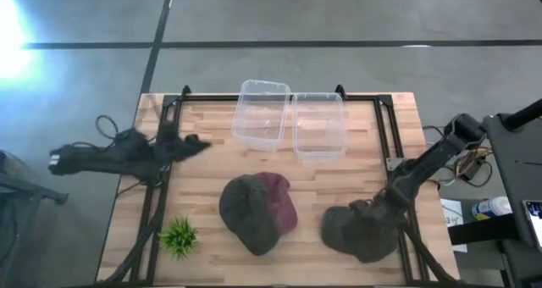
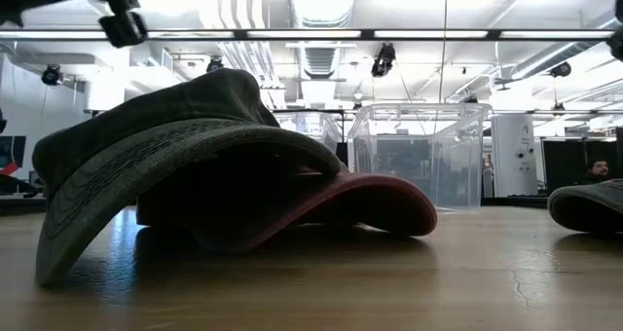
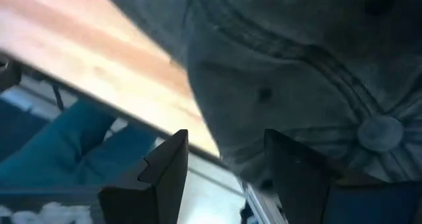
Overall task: Pick & Place hat
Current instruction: Put the right black cap into the right transparent bin
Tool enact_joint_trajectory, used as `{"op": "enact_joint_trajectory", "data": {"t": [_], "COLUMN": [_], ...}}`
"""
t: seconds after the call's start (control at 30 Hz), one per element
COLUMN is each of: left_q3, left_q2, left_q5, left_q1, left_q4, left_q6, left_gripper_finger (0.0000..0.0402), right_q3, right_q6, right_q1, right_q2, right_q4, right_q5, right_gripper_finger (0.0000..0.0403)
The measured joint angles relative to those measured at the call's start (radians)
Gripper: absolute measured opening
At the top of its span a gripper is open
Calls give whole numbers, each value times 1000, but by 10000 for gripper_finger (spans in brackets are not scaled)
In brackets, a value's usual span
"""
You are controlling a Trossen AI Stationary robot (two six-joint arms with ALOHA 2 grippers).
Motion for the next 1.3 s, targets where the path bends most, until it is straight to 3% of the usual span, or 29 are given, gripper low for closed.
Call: {"op": "enact_joint_trajectory", "data": {"t": [0.1,0.27,0.4,0.53,0.63,0.9,1.13,1.3], "left_q3": [121,288,412,487,537,671,953,1123], "left_q2": [205,519,698,853,955,1333,1646,1736], "left_q5": [30,34,61,67,34,-174,-180,-167], "left_q1": [-36,-117,-151,-193,-232,-333,-338,-326], "left_q4": [-149,-172,-138,-150,-71,288,243,-5], "left_q6": [82,138,37,-86,-207,-460,-520,-544], "left_gripper_finger": [190,190,190,190,190,190,190,190], "right_q3": [0,0,-1,-7,-16,-27,-28,-29], "right_q6": [60,147,189,155,95,-74,-154,-176], "right_q1": [30,62,81,81,81,81,85,92], "right_q2": [34,70,89,106,106,79,67,74], "right_q4": [4,22,21,19,11,2,20,21], "right_q5": [64,158,237,246,248,275,300,300], "right_gripper_finger": [194,194,194,194,194,194,194,194]}}
